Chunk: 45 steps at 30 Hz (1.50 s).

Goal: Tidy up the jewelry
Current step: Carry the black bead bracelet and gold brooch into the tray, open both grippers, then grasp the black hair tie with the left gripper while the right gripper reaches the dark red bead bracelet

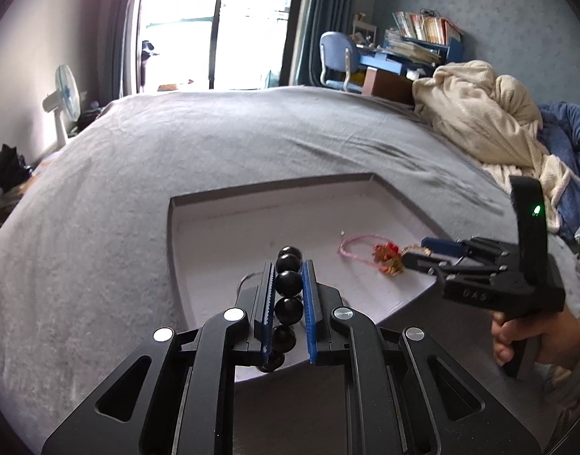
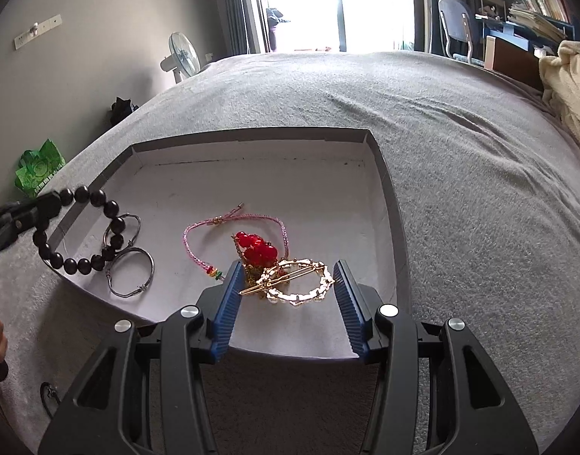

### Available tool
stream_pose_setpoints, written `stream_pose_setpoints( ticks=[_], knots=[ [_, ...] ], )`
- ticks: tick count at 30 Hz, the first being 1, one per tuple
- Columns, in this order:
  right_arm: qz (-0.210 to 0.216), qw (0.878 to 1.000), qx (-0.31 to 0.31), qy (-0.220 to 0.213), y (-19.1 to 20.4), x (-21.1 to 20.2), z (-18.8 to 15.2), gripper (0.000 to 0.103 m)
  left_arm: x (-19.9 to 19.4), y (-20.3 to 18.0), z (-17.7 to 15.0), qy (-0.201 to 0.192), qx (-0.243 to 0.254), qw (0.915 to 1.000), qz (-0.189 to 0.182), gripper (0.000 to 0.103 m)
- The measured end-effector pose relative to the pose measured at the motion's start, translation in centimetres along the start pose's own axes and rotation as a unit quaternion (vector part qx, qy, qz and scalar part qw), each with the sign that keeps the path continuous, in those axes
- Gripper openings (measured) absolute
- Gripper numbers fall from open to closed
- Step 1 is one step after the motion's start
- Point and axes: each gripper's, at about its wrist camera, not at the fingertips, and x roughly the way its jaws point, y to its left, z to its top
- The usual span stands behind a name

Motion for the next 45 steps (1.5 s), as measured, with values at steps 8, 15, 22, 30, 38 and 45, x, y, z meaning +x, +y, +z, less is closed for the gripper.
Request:
stream_pose_setpoints(
  ticks=[8, 15, 22, 30, 38, 45],
  knots=[
    [-0.003, 1.0, -0.002, -0.012, 0.3, -0.7, -0.4, 0.058, -0.3, 0.2, -1.4, 0.001, 0.0, 0.9998, 0.022, 0.029],
    [0.002, 0.999, 0.007, -0.038, 0.8, -2.7, -1.3, 0.063, -1.5, 0.2, -2.1, -0.019, -0.002, 0.9993, 0.031, 0.068],
    [0.004, 0.998, 0.007, -0.06, 1.4, -4.8, -2.6, 0.073, -2.7, -0.1, -2.8, -0.036, 0.003, 0.9981, 0.05, 0.092],
    [-0.004, 0.996, 0.004, -0.085, 1.7, -7.0, -4.3, 0.087, -4.2, 0.5, -4.3, -0.04, -0.013, 0.9973, 0.061, 0.096],
    [-0.014, 0.994, -0.004, -0.108, 2.5, -9.0, -5.7, 0.097, -5.1, 0.0, -5.8, -0.042, -0.008, 0.9967, 0.069, 0.097],
    [-0.015, 0.994, -0.004, -0.111, 3.0, -10.1, -7.2, 0.097, -6.0, -0.4, -7.6, -0.041, -0.012, 0.996, 0.078, 0.098]
  ],
)
